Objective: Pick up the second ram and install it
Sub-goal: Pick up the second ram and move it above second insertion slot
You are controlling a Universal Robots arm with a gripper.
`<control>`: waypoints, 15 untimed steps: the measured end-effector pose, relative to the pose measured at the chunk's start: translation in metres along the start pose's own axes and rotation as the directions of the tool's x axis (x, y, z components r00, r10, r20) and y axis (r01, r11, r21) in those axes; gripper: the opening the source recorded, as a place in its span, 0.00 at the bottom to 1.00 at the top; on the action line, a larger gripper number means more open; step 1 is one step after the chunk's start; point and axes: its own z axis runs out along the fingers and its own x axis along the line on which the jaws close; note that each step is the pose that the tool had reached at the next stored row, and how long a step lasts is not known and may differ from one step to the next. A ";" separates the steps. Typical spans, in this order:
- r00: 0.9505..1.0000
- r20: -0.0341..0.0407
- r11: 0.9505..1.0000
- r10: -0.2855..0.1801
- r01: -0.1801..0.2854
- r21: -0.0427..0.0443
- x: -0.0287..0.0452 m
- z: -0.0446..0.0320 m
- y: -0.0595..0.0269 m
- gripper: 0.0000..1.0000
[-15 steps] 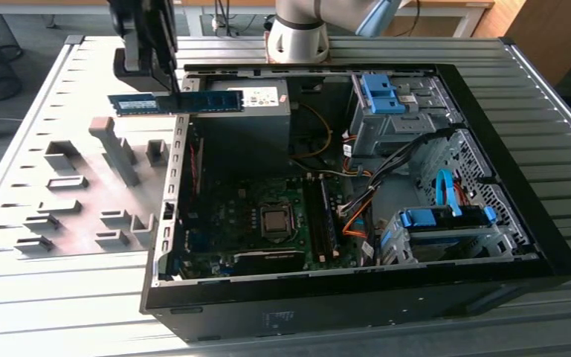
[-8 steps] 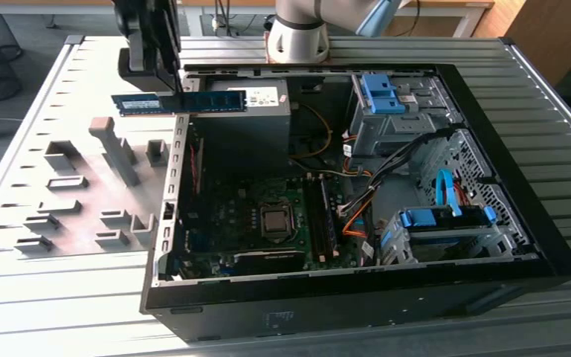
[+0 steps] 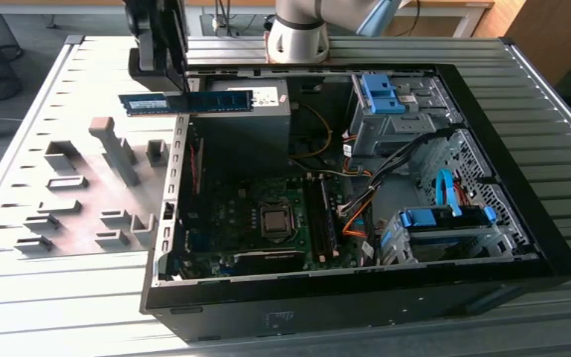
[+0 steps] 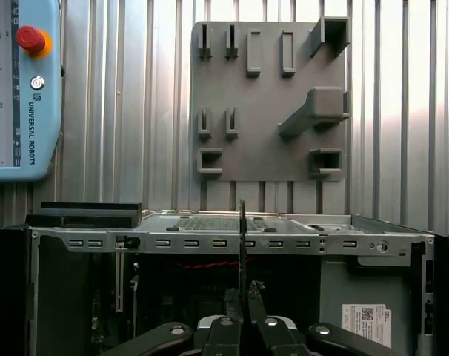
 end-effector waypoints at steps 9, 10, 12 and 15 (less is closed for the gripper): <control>1.000 0.000 1.000 0.000 0.000 0.000 0.0001 -0.0002 -0.0200 0.14; 1.000 0.000 1.000 0.000 0.000 0.000 0.0001 -0.0002 -0.0223 0.14; 1.000 0.000 1.000 0.000 0.000 0.000 0.0001 -0.0002 -0.0270 0.14; 1.000 0.000 1.000 0.000 0.000 0.000 0.0001 -0.0003 -0.0339 0.14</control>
